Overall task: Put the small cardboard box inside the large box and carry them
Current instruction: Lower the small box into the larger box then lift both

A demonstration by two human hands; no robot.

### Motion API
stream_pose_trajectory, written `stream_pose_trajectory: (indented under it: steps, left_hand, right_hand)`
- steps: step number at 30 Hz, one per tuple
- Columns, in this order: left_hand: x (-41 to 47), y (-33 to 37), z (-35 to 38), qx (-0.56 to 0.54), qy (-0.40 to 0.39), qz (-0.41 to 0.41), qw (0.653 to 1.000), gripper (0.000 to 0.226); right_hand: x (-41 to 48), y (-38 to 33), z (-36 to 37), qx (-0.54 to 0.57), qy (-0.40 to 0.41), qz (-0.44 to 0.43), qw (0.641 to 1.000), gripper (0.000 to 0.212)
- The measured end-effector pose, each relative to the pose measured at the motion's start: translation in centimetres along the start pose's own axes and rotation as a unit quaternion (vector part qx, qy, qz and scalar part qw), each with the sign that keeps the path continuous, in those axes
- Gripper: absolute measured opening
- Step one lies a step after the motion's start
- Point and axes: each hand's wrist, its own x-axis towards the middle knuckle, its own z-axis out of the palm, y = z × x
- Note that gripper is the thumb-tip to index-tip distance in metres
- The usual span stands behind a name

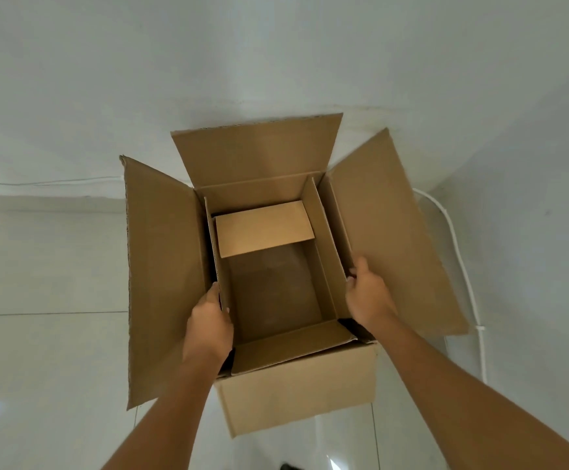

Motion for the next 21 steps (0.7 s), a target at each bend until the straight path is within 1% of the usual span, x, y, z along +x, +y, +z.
stream_pose_trajectory:
  steps: [2, 5, 7, 8, 10, 12, 13, 15, 18, 21]
  left_hand:
    - [-1.2, 0.1, -0.4, 0.006, -0.002, 0.013, 1.0, 0.043]
    - [-3.1, -0.5, -0.2, 0.039, -0.016, 0.024, 0.999, 0.031]
    - [-4.3, -1.4, 0.6, 0.07, -0.031, 0.059, 0.995, 0.014]
    - [-4.9, -1.9, 1.1, 0.086, -0.043, 0.076, 0.992, 0.009]
    - [-5.9, -2.8, 2.1, 0.12, -0.076, 0.102, 0.985, 0.009]
    - [-6.4, -3.7, 3.2, 0.157, -0.102, 0.122, 0.975, 0.025]
    - [-6.6, -4.1, 3.6, 0.176, -0.113, 0.129, 0.969, 0.029]
    - [-6.8, -4.5, 4.4, 0.215, -0.129, 0.132, 0.959, 0.027]
    - [-6.6, -5.0, 5.0, 0.245, -0.123, 0.115, 0.955, 0.022]
    - [-6.2, -5.3, 4.9, 0.295, -0.124, 0.111, 0.941, 0.025]
  right_hand:
    - [-1.7, 1.0, -0.2, 0.012, -0.013, -0.016, 1.0, 0.048]
    - [-4.9, 3.5, 0.3, 0.002, -0.06, -0.055, 0.997, 0.056]
    - [-6.7, 5.2, 0.8, -0.005, -0.096, -0.089, 0.991, 0.062]
    - [-7.2, 5.9, 1.1, -0.018, -0.116, -0.104, 0.988, 0.065]
    - [-7.7, 6.9, 1.7, -0.075, -0.14, -0.132, 0.978, 0.072]
    - [-7.6, 7.4, 2.3, -0.131, -0.135, -0.159, 0.969, 0.071]
    - [-7.5, 7.5, 2.5, -0.146, -0.128, -0.164, 0.967, 0.067]
    - [-7.2, 7.4, 2.9, -0.166, -0.122, -0.163, 0.965, 0.059]
    - [-6.7, 7.0, 3.4, -0.197, -0.142, -0.152, 0.958, 0.049]
    - [-6.3, 7.2, 3.9, -0.219, -0.161, -0.146, 0.951, 0.043]
